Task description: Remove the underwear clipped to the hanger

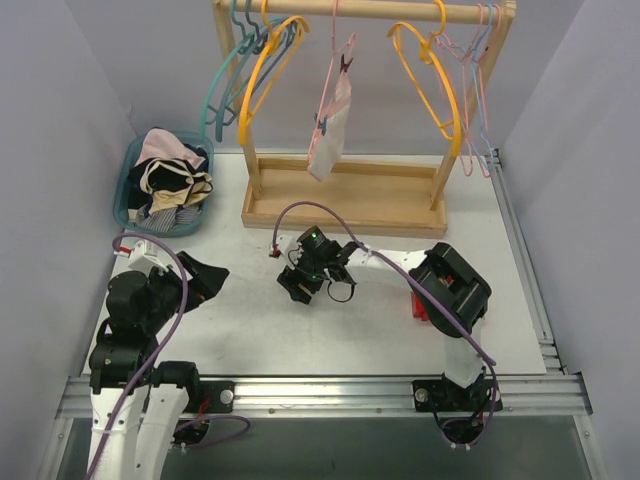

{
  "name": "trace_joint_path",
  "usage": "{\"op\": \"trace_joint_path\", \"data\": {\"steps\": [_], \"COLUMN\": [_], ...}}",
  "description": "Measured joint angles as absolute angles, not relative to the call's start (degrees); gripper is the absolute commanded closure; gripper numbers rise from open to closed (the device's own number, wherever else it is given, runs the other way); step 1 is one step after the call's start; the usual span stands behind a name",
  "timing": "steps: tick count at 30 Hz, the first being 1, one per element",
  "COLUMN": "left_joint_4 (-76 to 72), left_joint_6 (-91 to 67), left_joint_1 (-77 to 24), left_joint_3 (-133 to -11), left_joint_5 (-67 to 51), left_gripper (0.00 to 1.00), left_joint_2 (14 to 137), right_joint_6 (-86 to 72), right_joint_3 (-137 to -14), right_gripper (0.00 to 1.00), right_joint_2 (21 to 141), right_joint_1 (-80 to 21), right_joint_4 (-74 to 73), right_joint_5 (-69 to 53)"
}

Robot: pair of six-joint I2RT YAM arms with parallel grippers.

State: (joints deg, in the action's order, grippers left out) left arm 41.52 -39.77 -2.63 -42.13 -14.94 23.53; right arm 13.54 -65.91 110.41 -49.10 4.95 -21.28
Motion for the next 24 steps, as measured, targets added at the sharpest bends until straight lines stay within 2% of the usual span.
{"op": "trace_joint_path", "data": {"steps": [1,4,6,9,10,12,16,24], "left_joint_4": [41.5,41.5,41.5,41.5,41.5,41.5,41.6,41.3], "left_joint_6": [-39.8,-39.8,-39.8,-39.8,-39.8,-39.8,-39.8,-40.0], "left_joint_1": [-2.6,-2.6,-2.6,-2.6,-2.6,-2.6,-2.6,-2.6], "left_joint_3": [-42.1,-42.1,-42.1,-42.1,-42.1,-42.1,-42.1,-41.6], "left_joint_5": [-14.9,-14.9,-14.9,-14.9,-14.9,-14.9,-14.9,-15.0], "left_gripper": [0.06,0.06,0.06,0.06,0.06,0.06,0.06,0.06], "left_joint_2": [23.5,23.3,23.3,23.2,23.2,23.1,23.0,23.2], "right_joint_6": [13.2,12.0,11.0,9.5,8.8,7.3,1.8,-19.9], "right_joint_3": [-65.8,-65.6,-65.6,-65.6,-65.6,-65.2,-61.2,-49.6], "right_gripper": [0.49,0.65,0.68,0.8,0.89,1.0,1.0,1.0], "right_joint_2": [110.4,110.3,110.3,110.1,110.1,109.5,103.9,75.1], "right_joint_1": [-49.2,-49.2,-49.2,-49.2,-49.2,-49.2,-49.5,-53.4], "right_joint_4": [5.2,5.5,5.5,5.4,5.3,5.0,4.4,2.4], "right_joint_5": [-20.7,-18.9,-17.9,-16.8,-16.4,-15.3,-9.9,14.8]}}
